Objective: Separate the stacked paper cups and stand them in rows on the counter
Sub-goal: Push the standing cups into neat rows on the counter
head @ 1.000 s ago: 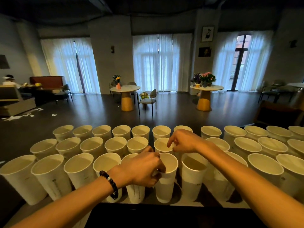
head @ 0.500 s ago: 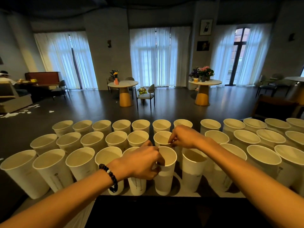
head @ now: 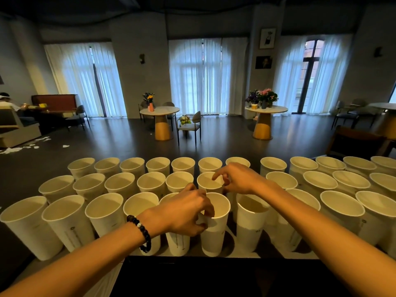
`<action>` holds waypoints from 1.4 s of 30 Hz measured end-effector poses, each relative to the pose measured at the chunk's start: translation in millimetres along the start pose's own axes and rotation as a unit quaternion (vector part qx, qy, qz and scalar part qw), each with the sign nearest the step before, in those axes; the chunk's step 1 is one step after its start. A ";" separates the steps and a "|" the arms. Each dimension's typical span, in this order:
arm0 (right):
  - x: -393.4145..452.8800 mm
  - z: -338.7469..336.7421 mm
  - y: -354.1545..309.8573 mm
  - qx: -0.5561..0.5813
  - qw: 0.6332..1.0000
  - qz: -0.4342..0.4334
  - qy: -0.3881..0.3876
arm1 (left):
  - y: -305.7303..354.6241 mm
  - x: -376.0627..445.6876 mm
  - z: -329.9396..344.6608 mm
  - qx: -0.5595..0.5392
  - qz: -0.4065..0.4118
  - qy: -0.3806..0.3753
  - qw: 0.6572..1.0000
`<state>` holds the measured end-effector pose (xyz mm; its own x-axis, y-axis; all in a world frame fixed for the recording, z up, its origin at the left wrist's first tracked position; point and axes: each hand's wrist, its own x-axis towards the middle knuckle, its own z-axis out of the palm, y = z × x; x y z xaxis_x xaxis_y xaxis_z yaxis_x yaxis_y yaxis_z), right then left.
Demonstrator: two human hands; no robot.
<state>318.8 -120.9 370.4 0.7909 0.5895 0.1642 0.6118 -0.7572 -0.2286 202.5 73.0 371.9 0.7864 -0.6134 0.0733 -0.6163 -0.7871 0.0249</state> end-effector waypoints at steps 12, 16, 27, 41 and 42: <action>-56.4 -48.0 53.0 0.012 0.995 0.085 0.052 | 41.3 44.7 -7.5 -0.022 0.063 0.139 0.988; -81.2 -56.6 59.4 0.025 0.992 0.097 0.073 | 63.1 65.8 7.9 0.008 0.095 0.107 0.990; -184.6 -18.3 52.8 0.184 0.920 0.160 0.306 | 89.5 82.9 18.1 -0.033 0.023 0.038 0.999; -233.1 13.2 37.0 0.352 0.871 0.173 0.297 | 100.6 56.4 24.7 -0.091 -0.041 0.288 0.953; -237.6 23.6 37.3 0.365 0.864 0.179 0.298 | 110.9 50.3 29.7 -0.134 -0.050 0.346 0.927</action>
<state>153.4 -282.6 300.3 0.9260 -0.0606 0.3727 0.3293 -0.3537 -0.8755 175.0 -47.1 348.8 0.6822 -0.2760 0.6771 -0.6026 -0.7367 0.3069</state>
